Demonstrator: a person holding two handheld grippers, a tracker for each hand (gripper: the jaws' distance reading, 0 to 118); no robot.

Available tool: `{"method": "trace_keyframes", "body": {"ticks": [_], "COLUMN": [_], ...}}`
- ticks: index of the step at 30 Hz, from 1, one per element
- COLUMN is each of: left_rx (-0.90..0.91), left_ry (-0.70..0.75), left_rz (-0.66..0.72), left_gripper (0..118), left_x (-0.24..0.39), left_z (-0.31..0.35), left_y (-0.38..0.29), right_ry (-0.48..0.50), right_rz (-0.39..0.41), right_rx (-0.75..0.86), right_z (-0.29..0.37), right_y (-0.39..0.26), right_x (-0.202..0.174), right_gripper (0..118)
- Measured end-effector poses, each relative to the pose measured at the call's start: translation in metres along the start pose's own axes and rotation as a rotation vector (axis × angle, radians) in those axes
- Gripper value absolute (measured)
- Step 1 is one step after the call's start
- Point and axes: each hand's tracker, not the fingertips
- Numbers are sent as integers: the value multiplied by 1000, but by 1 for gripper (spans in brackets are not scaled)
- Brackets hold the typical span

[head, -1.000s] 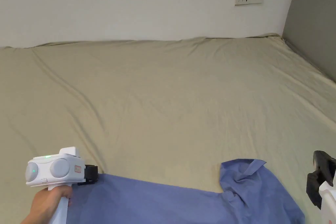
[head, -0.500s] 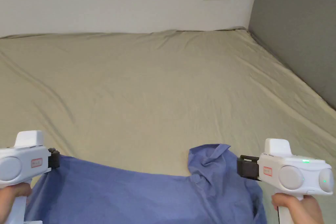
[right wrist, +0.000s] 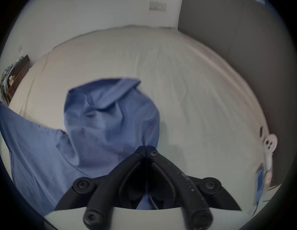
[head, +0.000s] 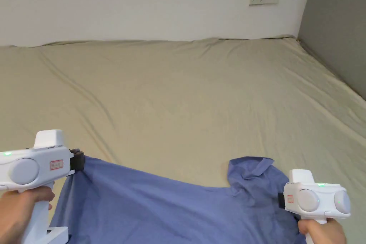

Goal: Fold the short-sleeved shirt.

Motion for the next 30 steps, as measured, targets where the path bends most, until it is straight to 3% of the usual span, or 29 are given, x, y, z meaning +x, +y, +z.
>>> {"method": "trace_keyframes", "body": {"ticks": [6, 12, 20, 27, 30], "left_rx": [125, 331, 579, 711, 741], "left_ry": [29, 79, 132, 166, 186], "left_rz": [42, 76, 55, 30, 13], "left_gripper": [2, 2, 2, 2, 2], "left_x": [-10, -25, -27, -19, -19], "left_z": [48, 115, 203, 229, 220], "left_y": [15, 85, 198, 264, 277], "right_ry": [-70, -88, -79, -69, -21], "right_rz": [142, 179, 167, 136, 123], "right_rx": [388, 689, 970, 1102, 1125], "right_z": [120, 234, 346, 388, 384], "right_y": [42, 125, 224, 286, 302], "right_x": [-8, -15, -18, -11, -5], "right_gripper": [2, 2, 2, 2, 2]}}
